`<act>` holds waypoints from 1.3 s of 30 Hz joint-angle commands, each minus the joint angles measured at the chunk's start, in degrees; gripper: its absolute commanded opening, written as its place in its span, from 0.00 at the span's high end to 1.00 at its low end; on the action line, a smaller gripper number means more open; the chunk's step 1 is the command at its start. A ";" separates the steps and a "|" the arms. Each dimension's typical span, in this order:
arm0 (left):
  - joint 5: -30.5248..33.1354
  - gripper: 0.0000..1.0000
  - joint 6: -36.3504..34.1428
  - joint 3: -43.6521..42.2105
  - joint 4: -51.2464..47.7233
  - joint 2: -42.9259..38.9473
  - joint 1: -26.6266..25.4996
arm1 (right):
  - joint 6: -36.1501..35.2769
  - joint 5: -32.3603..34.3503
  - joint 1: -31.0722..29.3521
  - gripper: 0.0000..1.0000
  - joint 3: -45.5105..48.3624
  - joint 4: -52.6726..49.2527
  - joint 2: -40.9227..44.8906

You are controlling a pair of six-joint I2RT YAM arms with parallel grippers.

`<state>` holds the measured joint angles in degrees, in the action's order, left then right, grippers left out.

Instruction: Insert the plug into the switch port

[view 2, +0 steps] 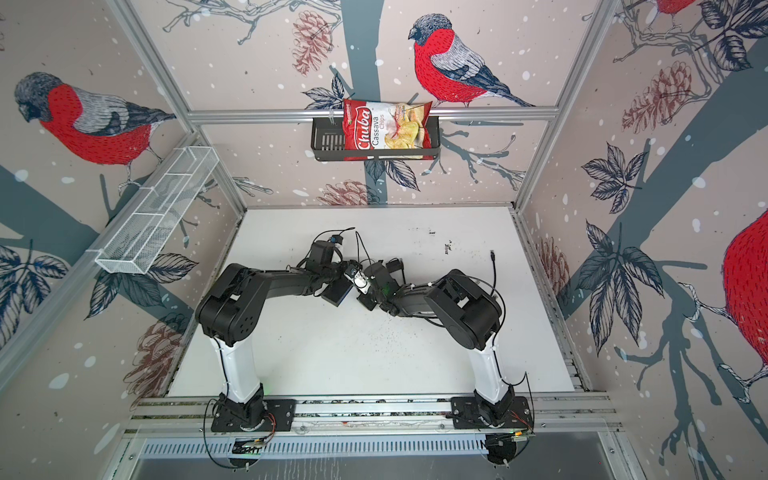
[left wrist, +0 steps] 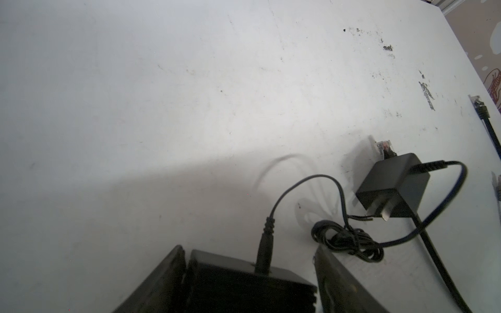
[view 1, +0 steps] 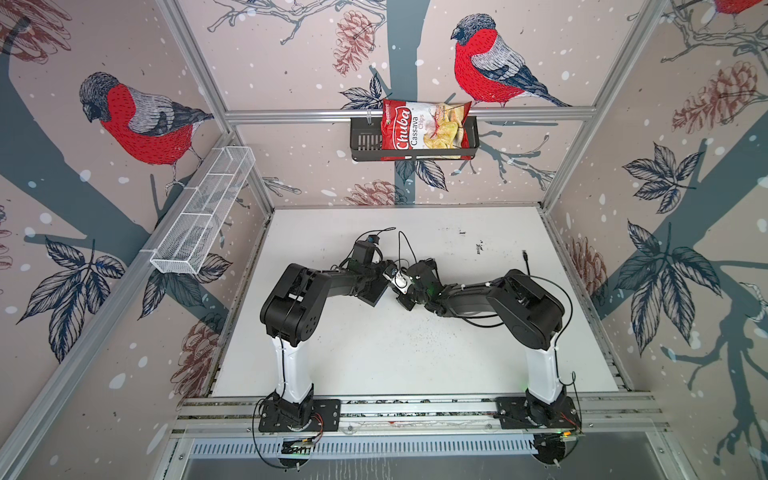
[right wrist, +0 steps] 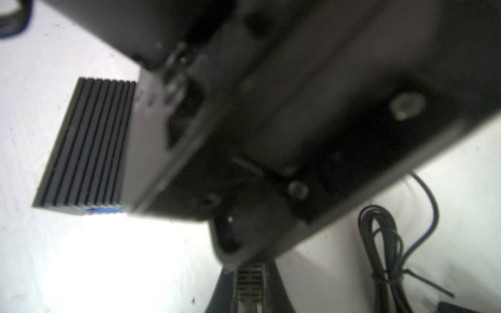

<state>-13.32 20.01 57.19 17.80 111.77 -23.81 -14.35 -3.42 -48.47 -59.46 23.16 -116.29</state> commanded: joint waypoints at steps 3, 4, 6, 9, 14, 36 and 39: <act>-13.55 0.26 4.35 -0.33 -6.38 0.91 -2.63 | 4.60 -3.75 -0.23 1.00 1.25 18.79 -0.28; -13.69 0.26 4.30 -0.39 -6.29 0.91 -2.77 | 4.93 -4.16 -0.16 1.00 1.64 19.62 -0.17; -14.04 0.26 4.18 -0.40 -6.05 1.00 -2.84 | 5.28 -5.62 0.02 1.00 2.47 21.21 0.25; -14.50 0.26 3.74 -0.38 -5.67 1.09 -2.90 | 5.55 -7.40 0.37 1.00 3.31 22.41 1.07; -15.25 0.26 2.37 -0.37 -6.10 1.18 -3.10 | 6.35 -8.62 0.81 1.00 4.35 23.66 2.42; -15.12 0.27 7.64 -1.75 -2.84 1.61 -7.03 | 11.13 -4.99 0.64 1.00 3.72 29.37 -0.73; -15.85 0.28 8.69 -2.34 -1.32 2.12 -8.12 | 11.58 -6.47 0.57 1.00 3.91 31.79 -1.12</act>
<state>-8.19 19.59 55.79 22.68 112.68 -28.14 -5.65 -6.07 -47.27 -54.39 33.89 -116.86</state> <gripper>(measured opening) 0.728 0.126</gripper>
